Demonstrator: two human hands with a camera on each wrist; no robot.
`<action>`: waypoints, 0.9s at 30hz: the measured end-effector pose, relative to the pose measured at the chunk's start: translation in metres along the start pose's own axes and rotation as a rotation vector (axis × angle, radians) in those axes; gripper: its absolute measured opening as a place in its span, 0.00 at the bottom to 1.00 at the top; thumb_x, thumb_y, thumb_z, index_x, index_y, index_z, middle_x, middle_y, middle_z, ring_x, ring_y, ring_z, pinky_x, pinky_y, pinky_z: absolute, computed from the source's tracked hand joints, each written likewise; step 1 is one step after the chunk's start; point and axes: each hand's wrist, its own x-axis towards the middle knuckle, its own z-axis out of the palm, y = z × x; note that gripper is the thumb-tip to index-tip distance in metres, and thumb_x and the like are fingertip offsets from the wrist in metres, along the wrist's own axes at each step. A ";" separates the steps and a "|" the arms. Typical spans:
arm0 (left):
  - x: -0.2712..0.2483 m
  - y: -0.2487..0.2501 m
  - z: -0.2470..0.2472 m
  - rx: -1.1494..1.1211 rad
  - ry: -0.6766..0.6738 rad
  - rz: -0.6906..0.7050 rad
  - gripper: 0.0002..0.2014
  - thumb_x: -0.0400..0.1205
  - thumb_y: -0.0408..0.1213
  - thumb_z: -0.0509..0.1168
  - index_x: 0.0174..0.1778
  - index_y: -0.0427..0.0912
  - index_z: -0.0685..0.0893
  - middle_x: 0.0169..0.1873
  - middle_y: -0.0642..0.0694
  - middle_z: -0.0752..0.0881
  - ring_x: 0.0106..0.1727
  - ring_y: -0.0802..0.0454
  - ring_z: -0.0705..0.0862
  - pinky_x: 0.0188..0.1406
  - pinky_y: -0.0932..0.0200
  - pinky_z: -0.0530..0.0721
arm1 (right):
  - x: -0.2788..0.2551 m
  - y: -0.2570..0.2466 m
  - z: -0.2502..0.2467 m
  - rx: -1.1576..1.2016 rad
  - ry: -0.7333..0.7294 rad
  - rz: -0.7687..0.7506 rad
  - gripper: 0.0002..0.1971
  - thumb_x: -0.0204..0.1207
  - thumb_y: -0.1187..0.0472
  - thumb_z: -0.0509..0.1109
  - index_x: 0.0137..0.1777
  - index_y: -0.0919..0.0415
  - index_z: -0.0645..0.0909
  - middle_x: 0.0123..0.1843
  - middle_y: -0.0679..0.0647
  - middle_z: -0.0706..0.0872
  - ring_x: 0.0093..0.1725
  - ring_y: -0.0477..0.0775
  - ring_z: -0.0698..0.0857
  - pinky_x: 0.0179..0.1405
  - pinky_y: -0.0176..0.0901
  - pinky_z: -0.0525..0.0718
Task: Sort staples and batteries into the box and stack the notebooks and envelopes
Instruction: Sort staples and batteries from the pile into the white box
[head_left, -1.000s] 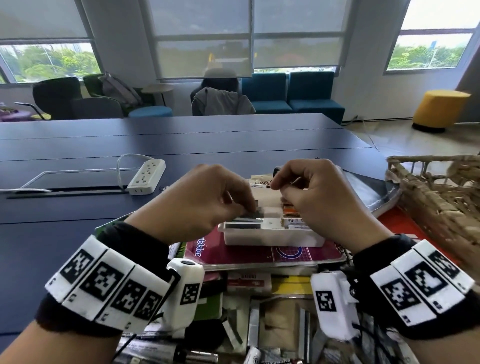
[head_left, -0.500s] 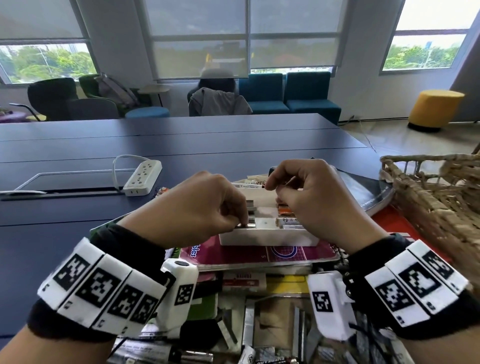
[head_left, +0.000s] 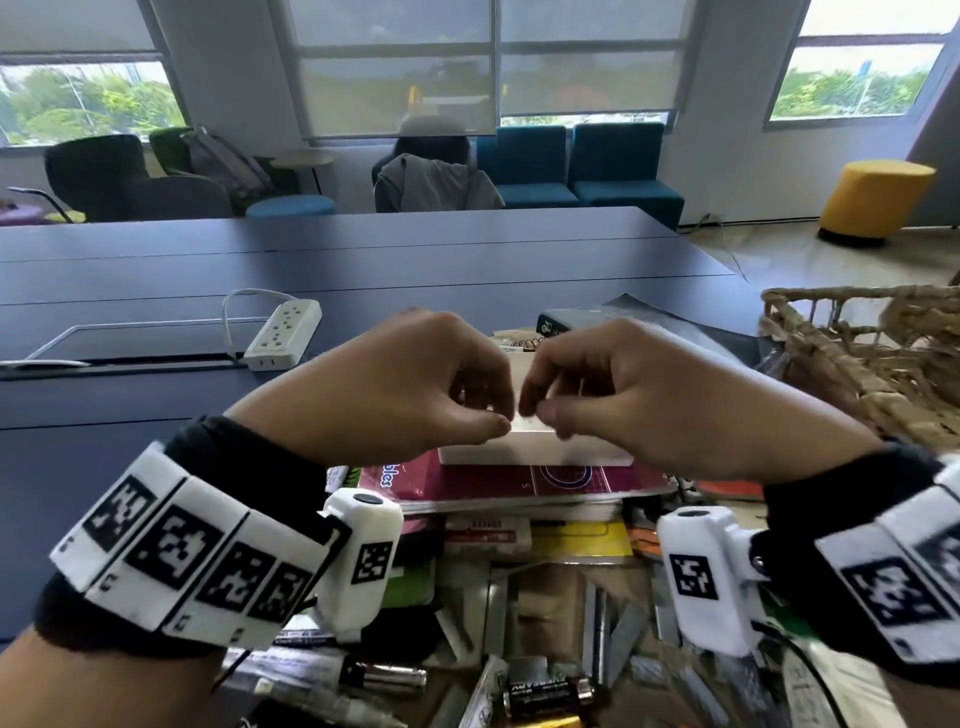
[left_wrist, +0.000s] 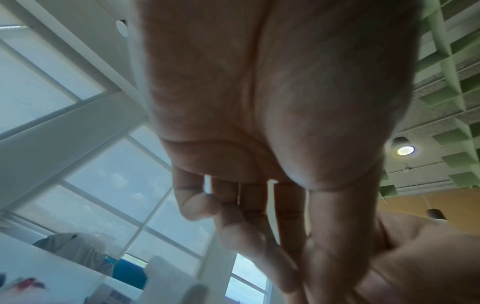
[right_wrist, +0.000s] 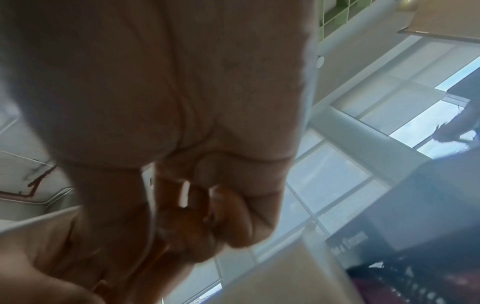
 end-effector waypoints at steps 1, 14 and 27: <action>0.000 0.003 0.000 -0.008 -0.022 0.001 0.03 0.79 0.41 0.77 0.40 0.53 0.92 0.31 0.55 0.89 0.34 0.59 0.84 0.33 0.70 0.76 | -0.005 -0.001 -0.002 -0.008 -0.093 -0.001 0.05 0.81 0.57 0.75 0.44 0.49 0.88 0.33 0.46 0.87 0.30 0.43 0.82 0.32 0.39 0.78; -0.003 0.017 0.002 -0.020 -0.142 -0.020 0.06 0.80 0.46 0.74 0.39 0.52 0.90 0.26 0.54 0.85 0.25 0.62 0.77 0.28 0.69 0.74 | -0.025 -0.015 0.008 -0.321 -0.567 0.096 0.09 0.73 0.54 0.81 0.51 0.42 0.89 0.29 0.28 0.81 0.30 0.32 0.80 0.30 0.32 0.74; -0.001 0.015 0.003 -0.002 -0.153 -0.012 0.09 0.78 0.51 0.69 0.40 0.52 0.90 0.27 0.52 0.85 0.25 0.61 0.77 0.27 0.68 0.73 | -0.020 -0.017 0.035 -0.456 -0.662 0.070 0.04 0.73 0.54 0.82 0.46 0.46 0.90 0.43 0.40 0.88 0.41 0.38 0.83 0.35 0.32 0.74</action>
